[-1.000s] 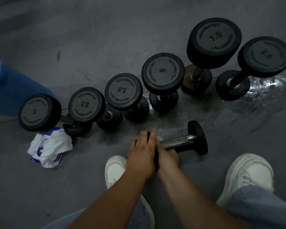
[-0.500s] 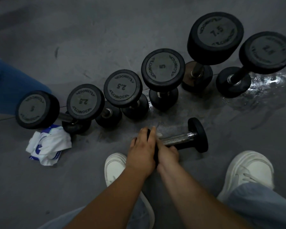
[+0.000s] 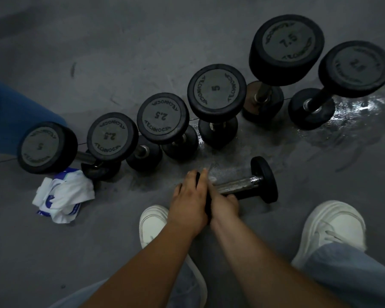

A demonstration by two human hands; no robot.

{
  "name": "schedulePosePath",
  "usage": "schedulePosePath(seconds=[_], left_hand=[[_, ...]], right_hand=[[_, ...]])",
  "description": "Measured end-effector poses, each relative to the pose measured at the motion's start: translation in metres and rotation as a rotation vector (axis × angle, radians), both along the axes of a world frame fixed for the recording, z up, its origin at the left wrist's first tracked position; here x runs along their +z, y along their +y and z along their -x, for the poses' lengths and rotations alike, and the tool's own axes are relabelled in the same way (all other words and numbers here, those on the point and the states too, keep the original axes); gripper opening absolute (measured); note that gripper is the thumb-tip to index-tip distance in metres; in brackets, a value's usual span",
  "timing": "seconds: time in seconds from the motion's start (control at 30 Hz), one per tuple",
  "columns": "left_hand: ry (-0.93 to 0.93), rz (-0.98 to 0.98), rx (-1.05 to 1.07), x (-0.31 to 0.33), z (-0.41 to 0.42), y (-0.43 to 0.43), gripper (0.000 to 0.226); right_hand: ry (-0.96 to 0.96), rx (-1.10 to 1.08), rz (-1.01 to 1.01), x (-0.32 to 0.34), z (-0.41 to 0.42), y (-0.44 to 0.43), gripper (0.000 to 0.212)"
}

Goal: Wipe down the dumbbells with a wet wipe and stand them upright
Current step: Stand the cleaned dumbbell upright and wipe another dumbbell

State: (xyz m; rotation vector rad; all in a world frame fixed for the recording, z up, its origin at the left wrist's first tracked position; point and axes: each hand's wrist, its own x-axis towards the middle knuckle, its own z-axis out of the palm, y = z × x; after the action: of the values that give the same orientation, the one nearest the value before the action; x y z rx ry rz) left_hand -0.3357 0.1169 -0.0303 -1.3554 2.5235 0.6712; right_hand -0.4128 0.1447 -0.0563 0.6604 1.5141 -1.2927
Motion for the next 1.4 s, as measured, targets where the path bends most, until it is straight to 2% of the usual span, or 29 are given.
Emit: schedulePosePath(seconds=[0.17,0.27,0.37,0.47,0.6,0.67,0.73,0.87,1.0,1.13,1.27,1.4], left_hand=[[0.033,0.003,0.002,0.002,-0.001,0.000,0.096],[0.015,-0.009,-0.013,0.001,-0.001,-0.001,0.098],[0.021,-0.030,-0.015,0.000,-0.002,-0.003,0.104],[0.073,-0.089,0.041,0.000,-0.006,-0.001,0.113],[0.103,-0.079,0.202,-0.002,-0.008,0.007,0.115],[0.077,-0.064,0.194,-0.006,-0.009,0.011,0.115],[0.041,-0.034,0.177,-0.006,-0.009,0.014,0.112],[0.064,-0.017,0.213,-0.008,-0.010,0.016,0.099],[0.060,-0.047,0.231,-0.009,-0.010,0.016,0.106],[0.106,-0.048,0.241,-0.013,-0.011,0.016,0.101],[0.093,-0.021,0.228,-0.011,-0.012,0.021,0.096],[0.107,-0.055,0.235,-0.012,-0.012,0.017,0.095]], right_hand=[[-0.005,0.047,0.052,0.007,-0.012,0.019,0.034],[-0.033,0.012,-0.009,0.002,0.001,-0.003,0.026],[-0.031,0.077,0.000,0.003,0.000,0.002,0.029],[0.006,0.080,0.069,0.006,-0.005,0.020,0.025],[0.008,0.106,0.089,-0.003,0.005,0.004,0.033],[0.015,0.130,0.067,-0.004,-0.001,0.010,0.034],[0.015,0.105,0.050,0.001,-0.004,0.009,0.035],[-0.049,0.040,0.039,-0.001,0.005,-0.011,0.024],[0.027,0.134,0.087,0.000,-0.008,0.018,0.039],[-0.050,0.050,0.060,0.004,0.006,-0.012,0.025],[0.021,0.157,0.100,0.011,-0.006,0.016,0.030],[-0.051,0.044,0.041,0.011,0.004,-0.014,0.018]])
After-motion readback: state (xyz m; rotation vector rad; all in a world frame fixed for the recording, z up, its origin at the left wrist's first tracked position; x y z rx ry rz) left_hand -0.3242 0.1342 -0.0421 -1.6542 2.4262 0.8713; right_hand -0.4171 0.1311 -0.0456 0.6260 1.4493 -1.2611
